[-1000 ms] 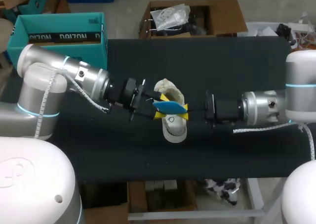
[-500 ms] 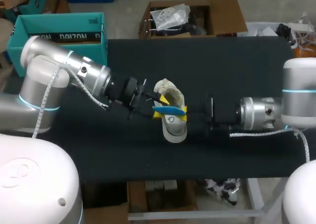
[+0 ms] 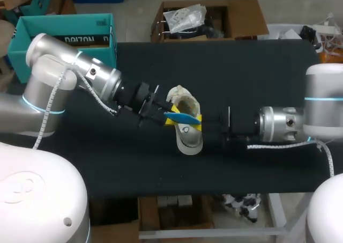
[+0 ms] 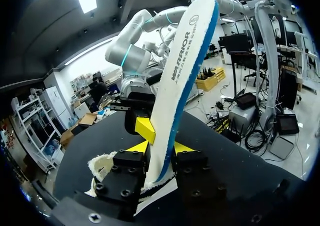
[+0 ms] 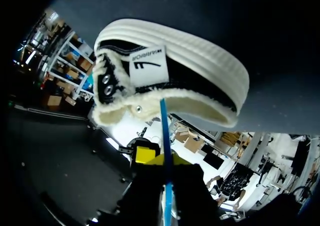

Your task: Open the shoe tongue, take the insole out of the shoe, put the insole back into the shoe, and pack the shoe into the shoebox

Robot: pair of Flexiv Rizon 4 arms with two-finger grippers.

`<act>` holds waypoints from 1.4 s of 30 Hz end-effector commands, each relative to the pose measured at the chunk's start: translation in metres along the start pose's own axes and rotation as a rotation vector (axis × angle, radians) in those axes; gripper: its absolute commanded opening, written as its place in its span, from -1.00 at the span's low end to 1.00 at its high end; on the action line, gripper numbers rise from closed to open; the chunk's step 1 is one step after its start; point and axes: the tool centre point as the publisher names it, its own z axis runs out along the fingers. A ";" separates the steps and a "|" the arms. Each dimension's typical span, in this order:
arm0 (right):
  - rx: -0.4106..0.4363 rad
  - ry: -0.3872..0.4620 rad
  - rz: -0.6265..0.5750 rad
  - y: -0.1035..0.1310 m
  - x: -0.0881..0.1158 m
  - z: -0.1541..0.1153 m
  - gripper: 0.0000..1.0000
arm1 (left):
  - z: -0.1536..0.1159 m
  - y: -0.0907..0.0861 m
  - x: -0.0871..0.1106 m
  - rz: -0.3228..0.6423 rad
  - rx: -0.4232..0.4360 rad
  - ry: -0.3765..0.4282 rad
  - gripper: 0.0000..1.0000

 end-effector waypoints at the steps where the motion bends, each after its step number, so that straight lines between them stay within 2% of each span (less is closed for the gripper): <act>1: 0.002 0.002 -0.001 0.001 0.000 0.000 -1.00 | 0.004 0.004 -0.001 0.002 0.011 0.007 -0.53; 4: 0.002 0.002 -0.001 0.001 0.000 0.000 -1.00 | 0.006 0.005 -0.001 0.009 0.007 0.015 -0.75; 5: 0.003 0.001 -0.001 0.001 0.000 0.000 -1.00 | 0.007 0.006 -0.001 0.014 0.004 0.013 -1.00; 8: 0.005 -0.001 -0.001 0.001 0.000 0.001 -1.00 | 0.007 0.007 -0.002 0.040 -0.009 0.020 -1.00; 9: 0.005 -0.001 -0.002 -0.001 0.000 0.001 -0.76 | 0.007 0.007 -0.002 0.051 -0.017 0.026 -1.00; 10: 0.002 -0.003 -0.001 -0.002 0.000 0.001 -0.38 | 0.007 0.007 -0.002 0.061 -0.020 0.029 -1.00; 11: -0.002 -0.004 0.001 -0.004 0.000 0.001 -0.26 | 0.007 0.007 -0.002 0.074 -0.029 0.034 -1.00; 13: -0.015 -0.009 0.006 -0.007 -0.001 0.001 -0.18 | 0.007 0.007 -0.003 0.097 -0.037 0.040 -1.00; 18: -0.051 -0.018 0.019 -0.016 -0.002 0.003 -0.18 | 0.006 0.006 -0.006 0.158 -0.081 0.048 -1.00; 21: -0.085 -0.021 0.027 -0.022 -0.003 0.005 -0.25 | 0.006 0.006 -0.007 0.199 -0.093 0.045 -1.00; 25: -0.114 -0.028 0.036 -0.028 -0.004 0.007 -0.45 | 0.008 0.002 -0.006 0.243 -0.121 0.061 -1.00; 29: -0.142 -0.027 0.052 -0.029 -0.004 0.008 -0.48 | 0.011 0.003 -0.006 0.273 -0.168 0.070 -1.00; 42: -0.191 0.005 0.113 -0.021 -0.010 0.005 -0.51 | 0.011 0.014 -0.014 0.273 -0.216 0.060 -1.00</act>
